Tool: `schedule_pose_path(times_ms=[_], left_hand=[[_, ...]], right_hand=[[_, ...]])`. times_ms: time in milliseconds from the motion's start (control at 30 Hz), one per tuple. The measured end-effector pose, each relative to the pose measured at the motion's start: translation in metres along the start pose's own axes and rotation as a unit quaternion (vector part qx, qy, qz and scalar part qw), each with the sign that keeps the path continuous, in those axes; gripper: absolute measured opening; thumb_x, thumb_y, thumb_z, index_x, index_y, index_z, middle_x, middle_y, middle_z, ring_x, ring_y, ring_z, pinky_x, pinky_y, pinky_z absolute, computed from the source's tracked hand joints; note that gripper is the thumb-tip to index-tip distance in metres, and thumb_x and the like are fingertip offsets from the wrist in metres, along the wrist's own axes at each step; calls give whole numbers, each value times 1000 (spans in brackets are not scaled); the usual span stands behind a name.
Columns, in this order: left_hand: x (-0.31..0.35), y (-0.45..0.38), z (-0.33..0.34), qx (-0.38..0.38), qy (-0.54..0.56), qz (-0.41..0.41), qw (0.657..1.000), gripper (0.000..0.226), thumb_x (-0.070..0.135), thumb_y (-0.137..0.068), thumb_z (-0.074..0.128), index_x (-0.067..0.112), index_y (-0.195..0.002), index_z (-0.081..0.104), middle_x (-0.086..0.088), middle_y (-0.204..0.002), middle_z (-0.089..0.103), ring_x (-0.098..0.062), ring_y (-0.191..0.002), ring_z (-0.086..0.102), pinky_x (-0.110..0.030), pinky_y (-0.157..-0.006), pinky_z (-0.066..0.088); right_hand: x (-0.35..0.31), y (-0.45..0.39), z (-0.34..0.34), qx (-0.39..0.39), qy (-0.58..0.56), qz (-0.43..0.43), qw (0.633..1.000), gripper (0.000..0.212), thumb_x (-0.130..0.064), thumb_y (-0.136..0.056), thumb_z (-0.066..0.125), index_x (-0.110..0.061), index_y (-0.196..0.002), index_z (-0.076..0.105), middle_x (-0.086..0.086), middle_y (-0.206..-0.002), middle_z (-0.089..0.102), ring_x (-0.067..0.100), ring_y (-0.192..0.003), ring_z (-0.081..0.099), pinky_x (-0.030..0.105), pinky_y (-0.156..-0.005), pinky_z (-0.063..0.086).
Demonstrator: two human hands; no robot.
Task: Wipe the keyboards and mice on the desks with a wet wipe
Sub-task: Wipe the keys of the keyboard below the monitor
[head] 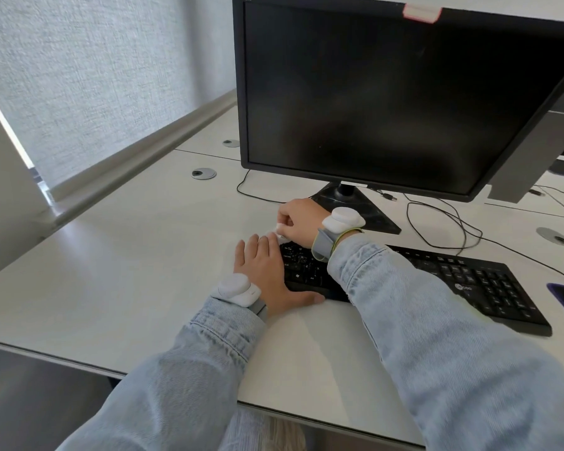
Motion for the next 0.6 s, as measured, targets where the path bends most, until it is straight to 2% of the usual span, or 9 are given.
schedule_pose_path(times_ms=[200, 333, 400, 500, 600], left_hand=[[4, 0, 0, 22, 11, 15, 1000, 149, 102, -39, 28, 9, -156, 21, 0, -151, 37, -27, -144, 27, -48, -122, 12], [3, 0, 2, 34, 11, 14, 999, 148, 102, -40, 27, 10, -156, 24, 2, -150, 39, -26, -144, 29, -48, -122, 14], [5, 0, -1, 50, 11, 9, 999, 147, 102, -39, 28, 10, -154, 29, 2, -148, 43, -26, -142, 32, -47, -121, 16], [5, -1, 1, 65, 13, 8, 998, 146, 102, -38, 30, 9, -151, 35, 1, -145, 47, -26, -140, 37, -47, -120, 18], [5, -2, 2, 61, 11, 12, 998, 145, 103, -39, 30, 9, -150, 37, 2, -144, 47, -25, -139, 37, -47, -120, 19]], right_hand=[[12, 12, -4, -7, 39, 10, 999, 14, -22, -88, 60, -12, -86, 70, -5, -80, 58, 14, -79, 56, 24, -69, 39], [25, 17, -8, -37, 63, 28, 997, 17, -22, -89, 59, -11, -82, 69, -3, -79, 62, 17, -79, 59, 27, -70, 45], [32, 15, -16, -12, 66, 48, 997, 17, -20, -89, 56, -10, -83, 67, -2, -84, 64, 19, -82, 60, 30, -74, 49], [32, 11, -20, 30, 55, 69, 996, 10, -21, -89, 53, -18, -80, 59, -1, -88, 62, 21, -85, 59, 33, -77, 50], [18, 9, -2, -19, 74, 34, 996, 10, -20, -89, 56, -18, -79, 57, -2, -87, 59, 20, -85, 57, 30, -74, 46]])
Point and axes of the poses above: each hand's wrist, its own y-axis away from the middle knuckle, its own z-axis out of the palm, x = y × z, the point moved 9 cm from there along -y, towards the middle knuckle
